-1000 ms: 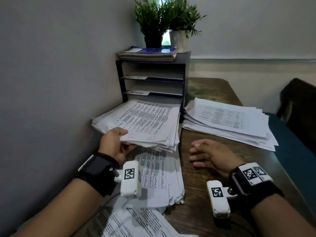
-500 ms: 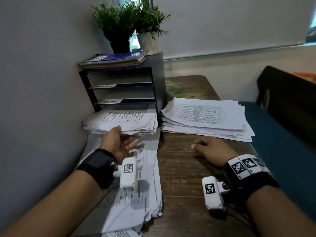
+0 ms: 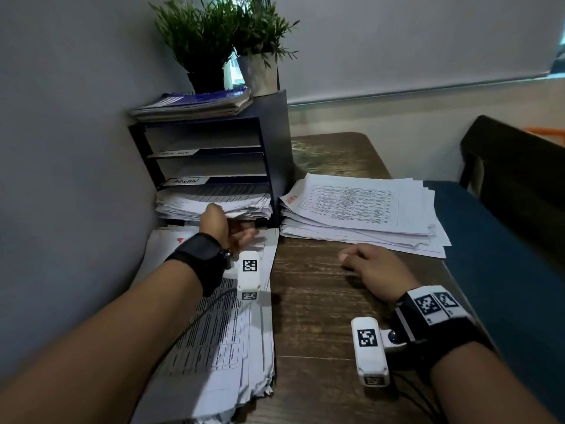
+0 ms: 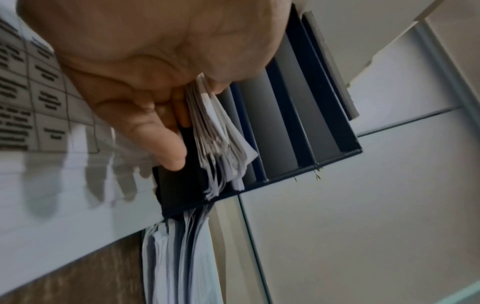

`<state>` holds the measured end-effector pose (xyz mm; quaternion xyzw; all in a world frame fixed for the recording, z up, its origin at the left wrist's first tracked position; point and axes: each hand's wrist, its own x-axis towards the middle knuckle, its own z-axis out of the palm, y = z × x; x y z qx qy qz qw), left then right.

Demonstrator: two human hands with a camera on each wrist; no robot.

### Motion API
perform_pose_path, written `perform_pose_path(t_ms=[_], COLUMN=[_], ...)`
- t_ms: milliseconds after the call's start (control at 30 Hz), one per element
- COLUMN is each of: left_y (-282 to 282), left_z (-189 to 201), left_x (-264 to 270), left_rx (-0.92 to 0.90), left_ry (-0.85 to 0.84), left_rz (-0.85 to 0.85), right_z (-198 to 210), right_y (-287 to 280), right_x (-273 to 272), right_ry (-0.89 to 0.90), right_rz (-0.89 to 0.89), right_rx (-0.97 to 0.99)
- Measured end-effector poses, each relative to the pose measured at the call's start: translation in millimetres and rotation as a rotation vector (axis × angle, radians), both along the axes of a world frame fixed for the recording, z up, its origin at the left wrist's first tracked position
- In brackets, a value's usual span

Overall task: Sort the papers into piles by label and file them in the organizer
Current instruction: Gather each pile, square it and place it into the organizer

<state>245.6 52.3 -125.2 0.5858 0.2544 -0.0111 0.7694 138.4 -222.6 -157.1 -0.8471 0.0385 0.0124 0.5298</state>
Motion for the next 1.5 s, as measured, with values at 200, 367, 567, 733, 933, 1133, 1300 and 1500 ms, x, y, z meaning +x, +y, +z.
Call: perform_pose_path(t_ms=[200,367,567,733,933,1133,1300,1500], left_y=[-10,-16,-21,-27,-41,-86,-105,-107], left_z=[5,8,-20,-13,-13,-36,-43,-51], left_x=[9,27,27,30,15,-37,-48,-49], left_rx=[0.014,-0.058,-0.051,-0.051,-0.085,-0.175,-0.195,-0.018], left_ry=[0.047,0.036,-0.056,-0.043,-0.052,-0.126,-0.177,-0.243], left_rz=[0.057,0.019,0.046,0.041,0.019,-0.129,-0.147,-0.179], right_z=[-5,-4,-5,-6,-8,-12,10,16], right_y=[3,4,6,7,5,4,-24,-91], right_x=[0,-1,-2,-2,1,5,17,81], right_ry=[-0.005,-0.004,-0.007,-0.022,-0.015,0.034,-0.11,-0.109], right_rz=[-0.014,-0.016,-0.023,-0.023,-0.02,-0.129,-0.286,-0.543], right_rx=[0.065,0.086,0.119,0.088,0.073,0.245,-0.05,-0.535])
